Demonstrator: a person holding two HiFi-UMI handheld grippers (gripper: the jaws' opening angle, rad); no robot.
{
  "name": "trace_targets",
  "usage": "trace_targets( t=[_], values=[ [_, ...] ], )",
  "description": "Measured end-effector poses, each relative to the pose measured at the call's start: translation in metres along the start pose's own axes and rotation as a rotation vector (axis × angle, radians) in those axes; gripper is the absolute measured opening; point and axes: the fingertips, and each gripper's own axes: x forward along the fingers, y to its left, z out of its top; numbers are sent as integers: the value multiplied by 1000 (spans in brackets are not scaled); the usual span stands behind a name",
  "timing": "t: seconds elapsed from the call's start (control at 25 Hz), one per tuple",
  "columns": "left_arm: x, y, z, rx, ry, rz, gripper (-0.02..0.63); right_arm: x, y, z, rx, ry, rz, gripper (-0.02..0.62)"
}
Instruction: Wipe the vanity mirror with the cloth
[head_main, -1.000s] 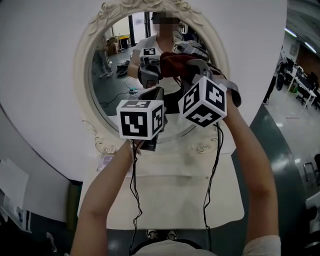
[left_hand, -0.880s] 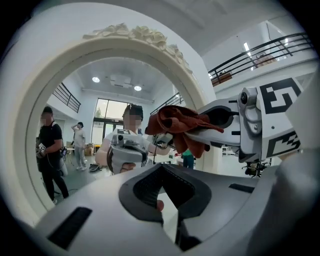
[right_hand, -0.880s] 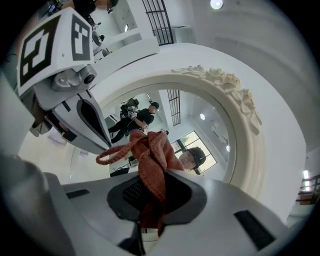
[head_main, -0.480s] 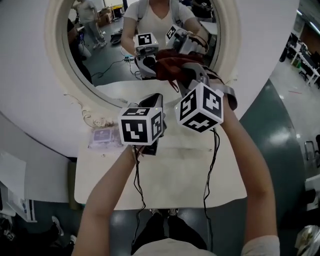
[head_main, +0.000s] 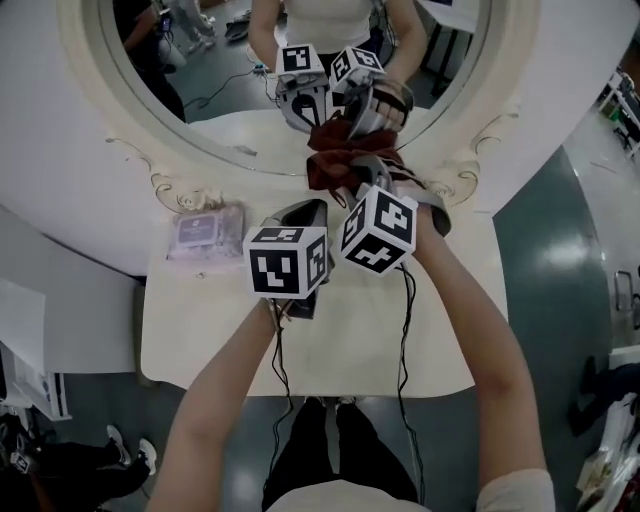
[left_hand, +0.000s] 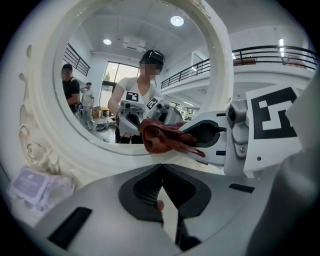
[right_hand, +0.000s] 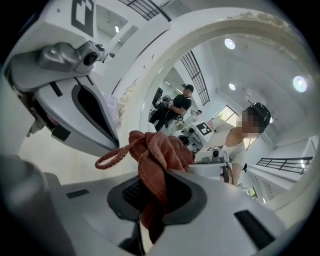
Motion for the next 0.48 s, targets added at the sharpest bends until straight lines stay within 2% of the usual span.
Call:
trace_targets(
  t=[0.2, 0.48],
  values=[
    [-3, 19, -14, -30, 14, 26, 9, 8, 10, 6, 25, -2, 39, 60],
    [-6, 28, -9, -39, 1, 35, 11, 9, 10, 6, 36, 0, 57, 60]
  ],
)
